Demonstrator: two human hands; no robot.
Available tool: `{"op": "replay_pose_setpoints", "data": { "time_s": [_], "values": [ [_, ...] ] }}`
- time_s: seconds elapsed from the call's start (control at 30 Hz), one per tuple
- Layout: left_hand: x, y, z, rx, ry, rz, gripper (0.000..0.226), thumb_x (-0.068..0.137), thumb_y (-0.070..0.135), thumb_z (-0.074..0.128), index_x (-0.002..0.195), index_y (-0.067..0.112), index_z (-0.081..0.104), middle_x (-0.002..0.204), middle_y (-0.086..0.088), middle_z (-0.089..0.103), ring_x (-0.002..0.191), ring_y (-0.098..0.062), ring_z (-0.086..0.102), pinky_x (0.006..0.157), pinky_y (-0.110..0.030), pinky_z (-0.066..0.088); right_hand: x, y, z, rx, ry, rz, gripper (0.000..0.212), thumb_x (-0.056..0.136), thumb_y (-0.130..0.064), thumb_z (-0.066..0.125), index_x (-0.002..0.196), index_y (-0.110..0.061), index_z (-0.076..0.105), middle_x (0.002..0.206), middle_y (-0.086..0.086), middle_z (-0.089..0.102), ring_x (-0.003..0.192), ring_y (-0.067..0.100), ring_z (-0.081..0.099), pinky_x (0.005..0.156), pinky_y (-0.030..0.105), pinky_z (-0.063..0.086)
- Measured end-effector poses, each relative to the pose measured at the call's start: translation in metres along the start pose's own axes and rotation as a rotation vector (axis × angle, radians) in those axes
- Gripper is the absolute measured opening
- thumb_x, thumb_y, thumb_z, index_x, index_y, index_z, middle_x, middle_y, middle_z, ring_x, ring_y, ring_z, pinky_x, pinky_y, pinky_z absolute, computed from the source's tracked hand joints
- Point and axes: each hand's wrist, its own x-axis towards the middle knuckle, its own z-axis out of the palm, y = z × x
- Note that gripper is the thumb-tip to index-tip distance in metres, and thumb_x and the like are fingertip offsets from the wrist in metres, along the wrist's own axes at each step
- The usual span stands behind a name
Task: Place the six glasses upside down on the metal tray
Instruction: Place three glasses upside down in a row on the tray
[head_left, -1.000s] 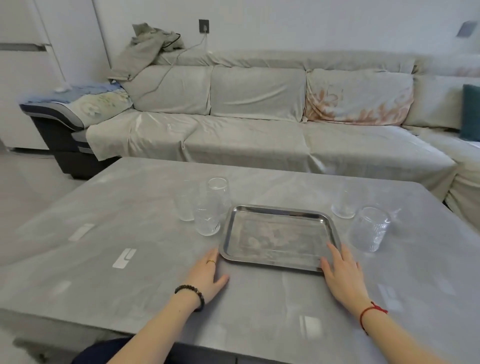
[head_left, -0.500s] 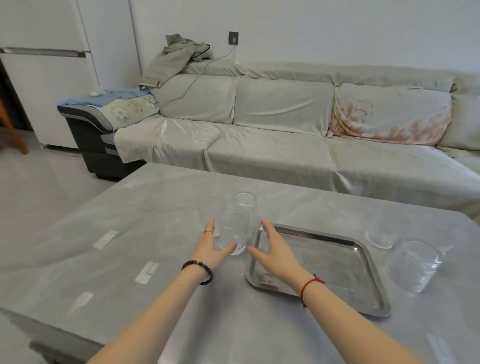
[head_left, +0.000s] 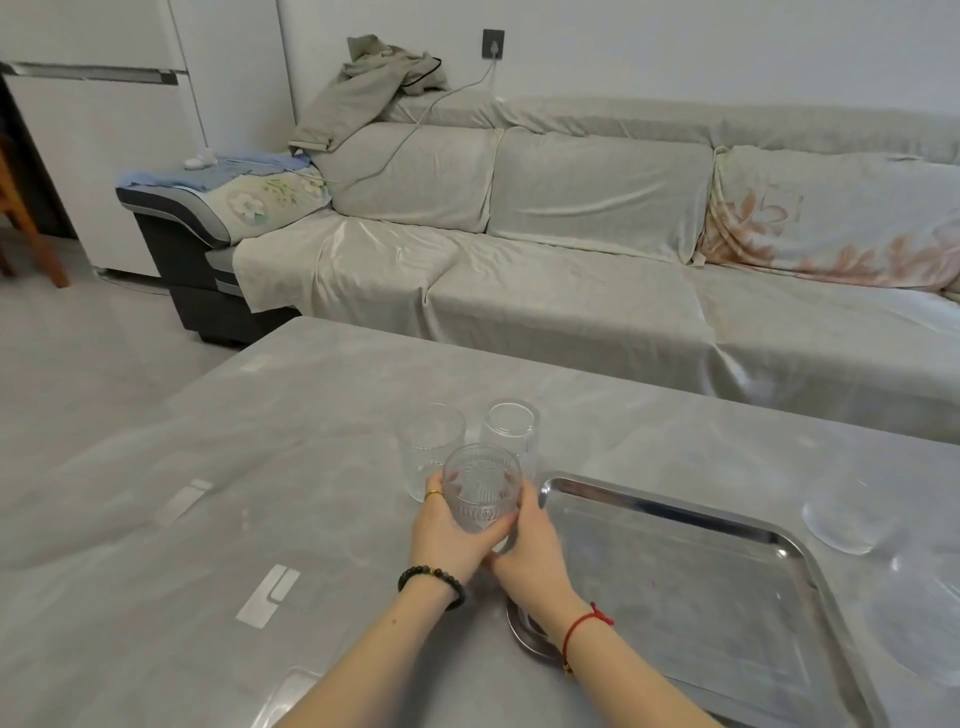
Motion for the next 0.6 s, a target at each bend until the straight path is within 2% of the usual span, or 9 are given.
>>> {"op": "replay_pose_setpoints", "data": {
  "time_s": [0.1, 0.2, 0.23, 0.33, 0.4, 0.47, 0.5, 0.53, 0.6],
  "values": [
    [-0.011, 0.008, -0.007, -0.060, 0.039, 0.039, 0.074, 0.051, 0.038, 0.084, 0.109, 0.032, 0.039, 0.107, 0.007, 0.056, 0.098, -0.014, 0.057, 0.085, -0.028, 0.048, -0.008, -0.008, -0.011, 0.059, -0.012, -0.082, 0.079, 0.059, -0.032, 0.077, 0.125, -0.039, 0.035, 0.125, -0.014, 0.055, 0.117, 0.007, 0.050, 0.100, 0.033, 0.044],
    [-0.025, 0.028, -0.011, -0.234, 0.058, 0.009, 0.050, 0.056, 0.042, 0.081, 0.094, 0.035, 0.049, 0.096, 0.015, 0.059, 0.089, -0.001, 0.058, 0.072, -0.016, 0.046, -0.020, -0.016, -0.032, 0.169, -0.006, -0.125, 0.077, 0.060, -0.034, 0.081, 0.124, -0.038, 0.038, 0.126, -0.017, 0.050, 0.116, -0.002, 0.047, 0.095, 0.020, 0.043],
    [-0.029, 0.037, -0.011, -0.338, 0.021, -0.026, 0.046, 0.058, 0.046, 0.079, 0.095, 0.031, 0.055, 0.097, 0.013, 0.063, 0.088, -0.001, 0.060, 0.071, -0.016, 0.047, -0.023, -0.018, -0.040, 0.220, -0.008, -0.128, 0.074, 0.061, -0.028, 0.082, 0.121, -0.038, 0.040, 0.125, -0.017, 0.050, 0.114, -0.003, 0.050, 0.092, 0.019, 0.045],
    [-0.039, 0.060, 0.002, -0.659, -0.232, -0.214, 0.056, 0.062, 0.057, 0.065, 0.098, 0.014, 0.065, 0.093, -0.006, 0.074, 0.087, -0.019, 0.070, 0.067, -0.026, 0.058, -0.033, -0.026, -0.067, 0.376, 0.016, -0.121, 0.063, 0.063, -0.013, 0.082, 0.107, -0.039, 0.044, 0.114, -0.008, 0.055, 0.098, -0.002, 0.061, 0.074, 0.016, 0.053],
    [-0.045, 0.071, 0.014, -0.775, -0.393, -0.341, 0.057, 0.072, 0.060, 0.055, 0.094, 0.009, 0.064, 0.086, -0.011, 0.075, 0.083, -0.020, 0.071, 0.060, -0.024, 0.058, -0.037, -0.030, -0.083, 0.393, 0.108, -0.116, 0.059, 0.061, -0.017, 0.083, 0.101, -0.040, 0.046, 0.108, -0.010, 0.056, 0.097, 0.003, 0.060, 0.075, 0.016, 0.052],
    [-0.046, 0.075, 0.026, -0.771, -0.496, -0.410, 0.067, 0.075, 0.065, 0.048, 0.098, 0.003, 0.060, 0.086, -0.015, 0.074, 0.081, -0.020, 0.071, 0.066, -0.027, 0.058, -0.039, -0.031, -0.098, 0.371, 0.191, -0.087, 0.058, 0.060, -0.023, 0.084, 0.100, -0.041, 0.046, 0.105, -0.017, 0.052, 0.100, 0.007, 0.057, 0.080, 0.017, 0.050],
    [-0.045, 0.076, 0.031, -0.718, -0.512, -0.432, 0.072, 0.075, 0.066, 0.046, 0.106, 0.002, 0.055, 0.093, -0.016, 0.071, 0.083, -0.020, 0.070, 0.072, -0.028, 0.056, -0.039, -0.030, -0.104, 0.339, 0.214, -0.068, 0.059, 0.059, -0.025, 0.084, 0.103, -0.038, 0.047, 0.104, -0.018, 0.051, 0.102, 0.011, 0.056, 0.085, 0.023, 0.049],
    [-0.044, 0.076, 0.036, -0.647, -0.508, -0.457, 0.074, 0.076, 0.067, 0.043, 0.114, 0.003, 0.048, 0.104, -0.018, 0.066, 0.089, -0.022, 0.068, 0.078, -0.029, 0.053, -0.038, -0.029, -0.110, 0.293, 0.229, -0.053, 0.061, 0.059, -0.026, 0.084, 0.106, -0.035, 0.046, 0.104, -0.017, 0.050, 0.104, 0.014, 0.055, 0.088, 0.028, 0.047],
    [-0.040, 0.069, 0.042, -0.406, -0.451, -0.461, 0.077, 0.081, 0.064, 0.039, 0.129, 0.004, 0.037, 0.132, -0.021, 0.049, 0.113, -0.030, 0.056, 0.089, -0.035, 0.046, -0.034, -0.025, -0.121, 0.172, 0.246, -0.050, 0.064, 0.058, -0.027, 0.084, 0.109, -0.032, 0.045, 0.105, -0.015, 0.050, 0.106, 0.013, 0.050, 0.090, 0.028, 0.042]
  ]
}}
